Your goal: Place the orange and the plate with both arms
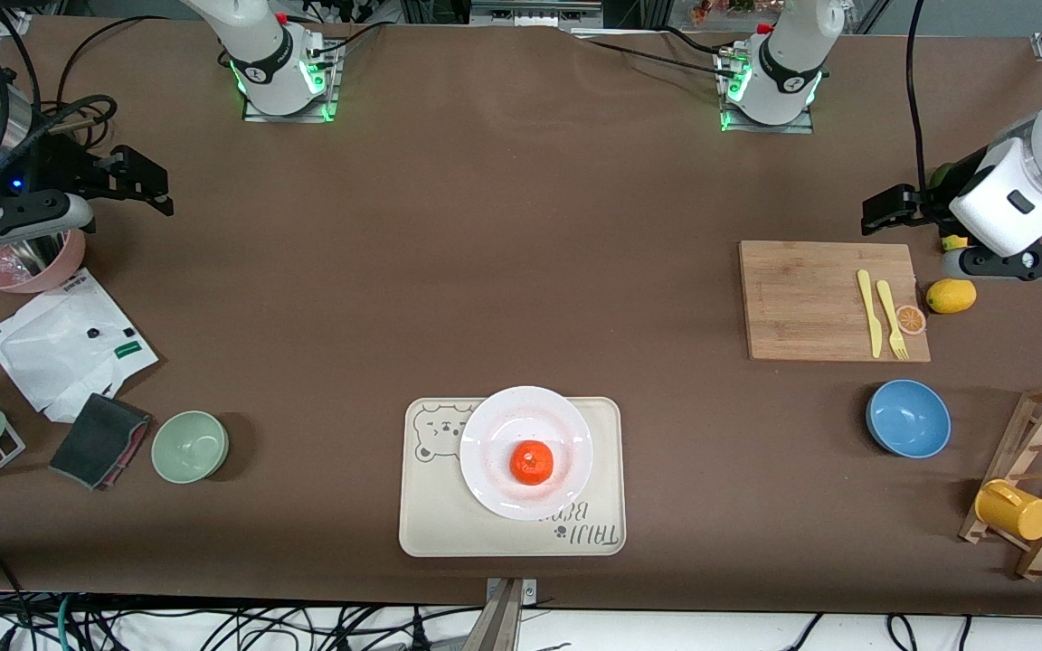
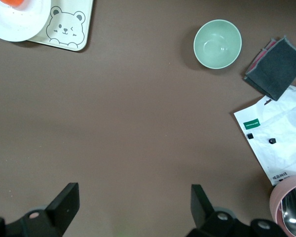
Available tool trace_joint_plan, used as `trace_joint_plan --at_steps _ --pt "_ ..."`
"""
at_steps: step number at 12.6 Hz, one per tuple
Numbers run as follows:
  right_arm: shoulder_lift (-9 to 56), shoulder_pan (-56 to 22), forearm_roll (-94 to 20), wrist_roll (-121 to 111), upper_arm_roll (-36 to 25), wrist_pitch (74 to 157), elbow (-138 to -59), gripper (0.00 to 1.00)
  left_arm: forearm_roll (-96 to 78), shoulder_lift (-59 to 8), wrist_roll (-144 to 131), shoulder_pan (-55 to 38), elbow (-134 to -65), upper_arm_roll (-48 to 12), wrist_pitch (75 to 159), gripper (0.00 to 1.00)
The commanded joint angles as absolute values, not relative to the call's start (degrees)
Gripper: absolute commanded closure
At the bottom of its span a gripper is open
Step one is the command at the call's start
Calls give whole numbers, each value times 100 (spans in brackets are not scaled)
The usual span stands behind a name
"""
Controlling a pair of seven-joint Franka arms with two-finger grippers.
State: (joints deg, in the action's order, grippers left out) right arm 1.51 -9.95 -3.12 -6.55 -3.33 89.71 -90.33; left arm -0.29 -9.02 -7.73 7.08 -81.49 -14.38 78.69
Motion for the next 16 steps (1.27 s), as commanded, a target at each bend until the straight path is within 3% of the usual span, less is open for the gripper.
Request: trace_joint_plan --at_steps 1,16 --pt "149 -976 -228 -685 -439 8859 -8956 0 26 -958 -782 712 -7989 -1450 7761 0" --pt "229 -958 -35 -686 -519 8824 -8824 0 26 -958 -791 712 -7989 -1450 7761 0"
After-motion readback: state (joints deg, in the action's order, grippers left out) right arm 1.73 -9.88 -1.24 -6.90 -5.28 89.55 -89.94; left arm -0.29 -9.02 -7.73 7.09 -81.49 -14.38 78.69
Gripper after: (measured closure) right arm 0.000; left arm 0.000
